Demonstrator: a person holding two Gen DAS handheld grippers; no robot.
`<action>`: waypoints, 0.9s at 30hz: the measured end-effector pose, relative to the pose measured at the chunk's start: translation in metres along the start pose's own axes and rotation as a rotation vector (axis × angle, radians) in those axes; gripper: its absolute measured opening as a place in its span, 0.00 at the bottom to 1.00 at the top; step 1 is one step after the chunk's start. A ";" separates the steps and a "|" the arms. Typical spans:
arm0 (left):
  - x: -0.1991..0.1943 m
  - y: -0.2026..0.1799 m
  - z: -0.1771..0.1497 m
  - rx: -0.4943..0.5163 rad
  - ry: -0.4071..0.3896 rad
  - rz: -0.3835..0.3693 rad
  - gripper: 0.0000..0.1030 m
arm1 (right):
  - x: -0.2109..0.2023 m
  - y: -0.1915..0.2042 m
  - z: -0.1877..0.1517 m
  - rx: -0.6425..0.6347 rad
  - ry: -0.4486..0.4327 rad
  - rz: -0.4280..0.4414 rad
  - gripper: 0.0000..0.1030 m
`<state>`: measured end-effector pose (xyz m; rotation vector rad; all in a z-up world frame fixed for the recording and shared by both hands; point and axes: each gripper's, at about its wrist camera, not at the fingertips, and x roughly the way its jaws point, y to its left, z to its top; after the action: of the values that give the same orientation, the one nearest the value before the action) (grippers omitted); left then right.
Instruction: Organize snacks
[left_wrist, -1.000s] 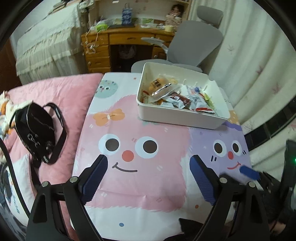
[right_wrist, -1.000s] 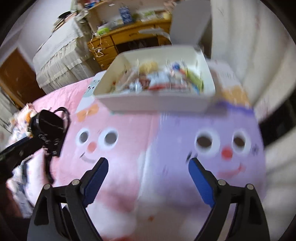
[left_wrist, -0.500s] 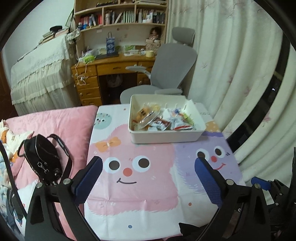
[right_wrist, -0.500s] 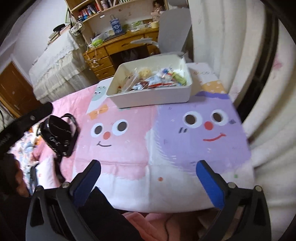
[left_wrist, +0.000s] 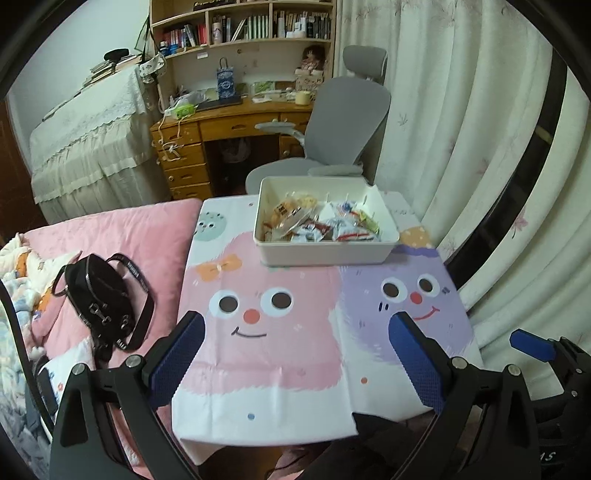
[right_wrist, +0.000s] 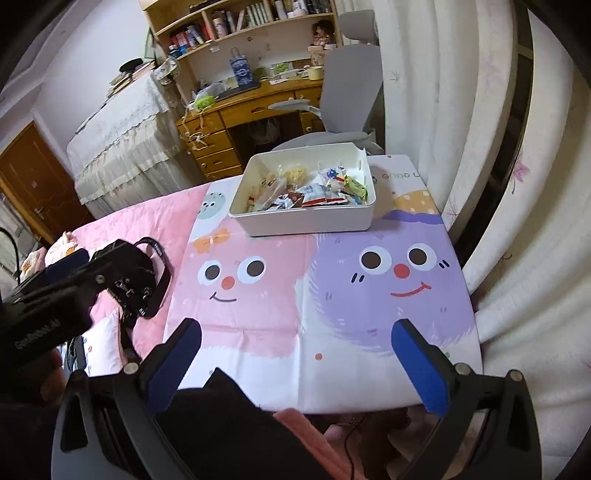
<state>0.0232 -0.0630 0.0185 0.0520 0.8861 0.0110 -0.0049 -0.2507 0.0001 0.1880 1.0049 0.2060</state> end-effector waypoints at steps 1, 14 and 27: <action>-0.001 -0.003 -0.004 -0.001 0.009 0.009 0.96 | 0.000 -0.001 -0.002 0.000 0.008 0.005 1.00; 0.022 -0.018 -0.019 -0.017 0.098 0.070 0.98 | 0.002 -0.014 -0.011 -0.016 0.005 0.005 1.00; 0.028 -0.031 -0.017 -0.005 0.093 0.084 0.99 | 0.012 -0.028 -0.007 0.001 0.053 0.001 1.00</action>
<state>0.0277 -0.0928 -0.0153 0.0847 0.9765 0.0951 -0.0020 -0.2739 -0.0203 0.1841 1.0575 0.2122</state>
